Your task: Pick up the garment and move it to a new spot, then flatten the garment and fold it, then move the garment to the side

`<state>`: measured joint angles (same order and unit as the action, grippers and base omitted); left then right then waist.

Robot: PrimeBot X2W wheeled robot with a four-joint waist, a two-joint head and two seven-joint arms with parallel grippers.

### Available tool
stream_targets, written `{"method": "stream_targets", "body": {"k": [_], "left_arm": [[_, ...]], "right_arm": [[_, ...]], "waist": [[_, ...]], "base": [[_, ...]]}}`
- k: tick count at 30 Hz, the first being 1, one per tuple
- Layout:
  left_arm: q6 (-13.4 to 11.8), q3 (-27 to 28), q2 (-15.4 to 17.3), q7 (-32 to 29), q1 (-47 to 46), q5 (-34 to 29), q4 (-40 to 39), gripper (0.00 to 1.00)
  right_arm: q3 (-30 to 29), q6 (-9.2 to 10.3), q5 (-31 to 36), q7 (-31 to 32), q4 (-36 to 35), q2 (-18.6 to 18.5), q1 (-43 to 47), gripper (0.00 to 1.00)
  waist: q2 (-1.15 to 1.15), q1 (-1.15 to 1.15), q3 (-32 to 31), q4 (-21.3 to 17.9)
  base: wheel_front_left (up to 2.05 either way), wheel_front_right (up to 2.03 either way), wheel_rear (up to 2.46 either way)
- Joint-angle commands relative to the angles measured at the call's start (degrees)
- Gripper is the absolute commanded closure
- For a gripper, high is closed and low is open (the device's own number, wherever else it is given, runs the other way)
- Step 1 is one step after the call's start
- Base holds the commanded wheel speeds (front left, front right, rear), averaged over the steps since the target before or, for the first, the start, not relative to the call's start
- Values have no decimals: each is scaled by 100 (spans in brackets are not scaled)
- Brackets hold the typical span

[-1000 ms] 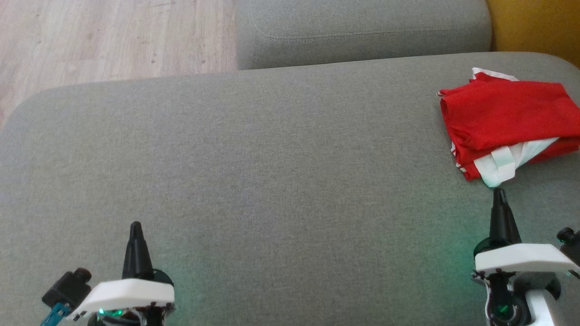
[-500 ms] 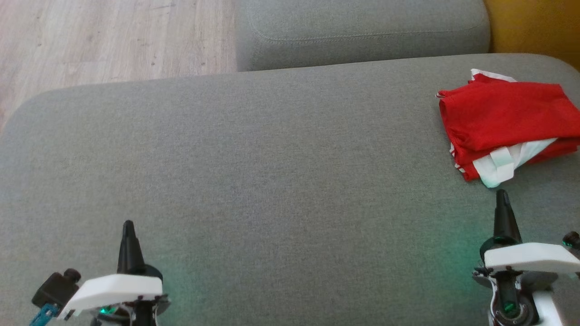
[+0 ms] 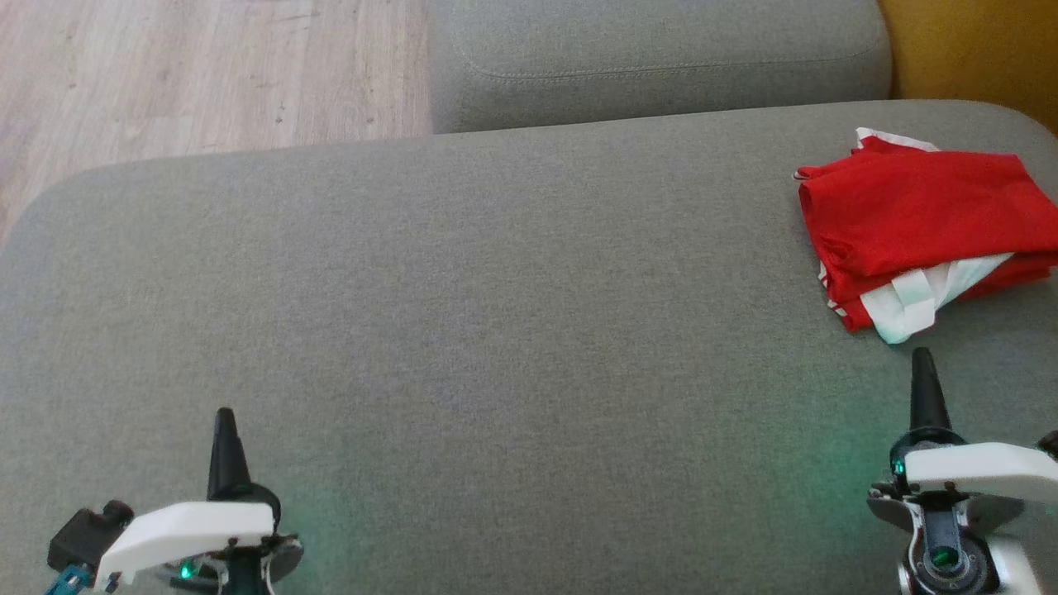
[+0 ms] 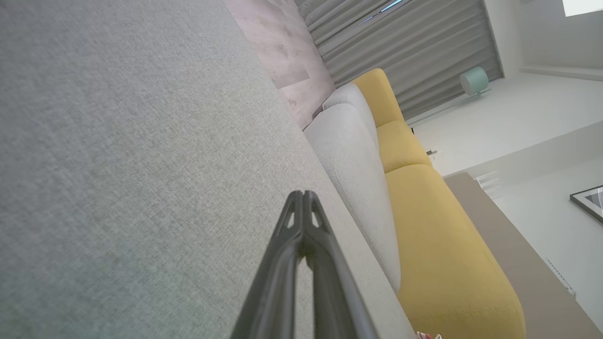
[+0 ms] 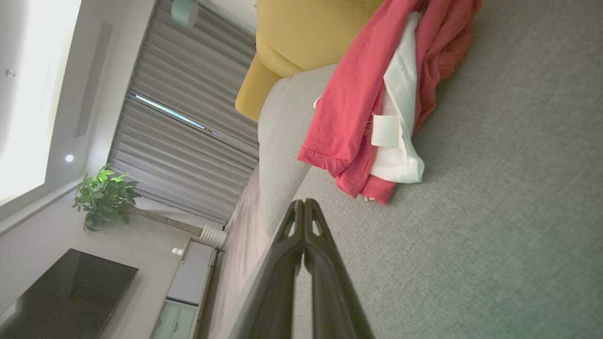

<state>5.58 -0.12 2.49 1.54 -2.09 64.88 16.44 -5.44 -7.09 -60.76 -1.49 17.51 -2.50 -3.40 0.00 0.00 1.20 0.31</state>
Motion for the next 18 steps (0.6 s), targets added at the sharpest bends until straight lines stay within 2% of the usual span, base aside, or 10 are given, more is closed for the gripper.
{"method": "stream_targets", "body": {"k": [1, 18], "left_arm": [[48, 161, 25, -39, -296, 160, -200, 100], [102, 350, 30, -327, -339, 1129, -214, 100]], "right_arm": [[58, -26, -200, 49, -217, -27, -262, 100], [-5, -31, -1308, 331, -266, -31, -268, 100]], "waist": [[0, 0, -4, -1], [0, 0, -41, -12]], "base": [[0, 0, 0], [0, 0, 0]]}}
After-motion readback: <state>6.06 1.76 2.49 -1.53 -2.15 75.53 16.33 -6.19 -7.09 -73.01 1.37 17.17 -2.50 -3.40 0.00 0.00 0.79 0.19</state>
